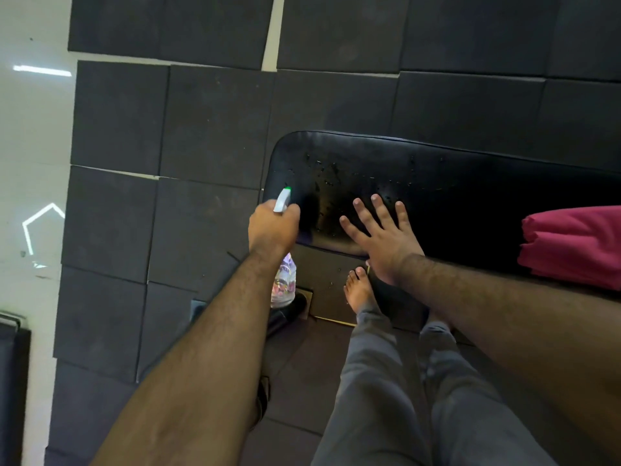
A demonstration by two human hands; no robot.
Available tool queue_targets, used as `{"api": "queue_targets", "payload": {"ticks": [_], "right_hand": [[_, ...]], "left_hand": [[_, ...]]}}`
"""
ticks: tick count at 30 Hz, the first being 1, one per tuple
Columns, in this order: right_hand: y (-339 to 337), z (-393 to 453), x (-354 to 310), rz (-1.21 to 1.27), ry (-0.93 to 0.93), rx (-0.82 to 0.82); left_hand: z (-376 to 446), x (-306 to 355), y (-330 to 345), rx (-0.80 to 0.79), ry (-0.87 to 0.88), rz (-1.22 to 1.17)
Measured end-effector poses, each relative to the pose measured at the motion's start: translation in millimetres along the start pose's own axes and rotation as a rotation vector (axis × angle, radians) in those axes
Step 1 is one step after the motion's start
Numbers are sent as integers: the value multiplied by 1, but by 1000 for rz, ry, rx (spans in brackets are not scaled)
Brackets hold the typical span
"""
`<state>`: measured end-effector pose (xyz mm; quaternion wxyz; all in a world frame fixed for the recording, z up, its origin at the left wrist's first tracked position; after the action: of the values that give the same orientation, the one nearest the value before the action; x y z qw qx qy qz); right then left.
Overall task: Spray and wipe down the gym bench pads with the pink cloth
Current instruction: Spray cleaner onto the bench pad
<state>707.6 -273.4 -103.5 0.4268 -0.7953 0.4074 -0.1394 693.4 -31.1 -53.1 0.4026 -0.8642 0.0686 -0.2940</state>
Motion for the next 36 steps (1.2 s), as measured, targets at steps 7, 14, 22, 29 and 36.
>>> {"api": "queue_targets", "payload": {"ticks": [7, 14, 22, 29, 36], "right_hand": [[-4, -1, -2, -17, -13, 29], [-19, -21, 14, 35, -64, 214], [2, -72, 76, 75, 42, 318], [11, -84, 85, 59, -9, 318], [18, -89, 83, 54, -19, 313]], "left_hand": [[26, 31, 1, -46, 9, 129], [12, 72, 25, -159, 148, 113], [-13, 115, 66, -181, 284, 169], [-57, 60, 65, -165, 239, 166], [-100, 0, 81, -200, 162, 270]]}}
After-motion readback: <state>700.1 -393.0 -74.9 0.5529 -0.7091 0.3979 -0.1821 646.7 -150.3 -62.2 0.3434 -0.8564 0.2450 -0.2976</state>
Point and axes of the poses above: each hand's wrist, its own z-axis towards the middle knuckle, its own y-axis out of the palm, x = y × z, the point moved 9 cm from there along z, towards the middle knuckle, and after that the axes turned 4 degrees about x, right-handed, at the moved point
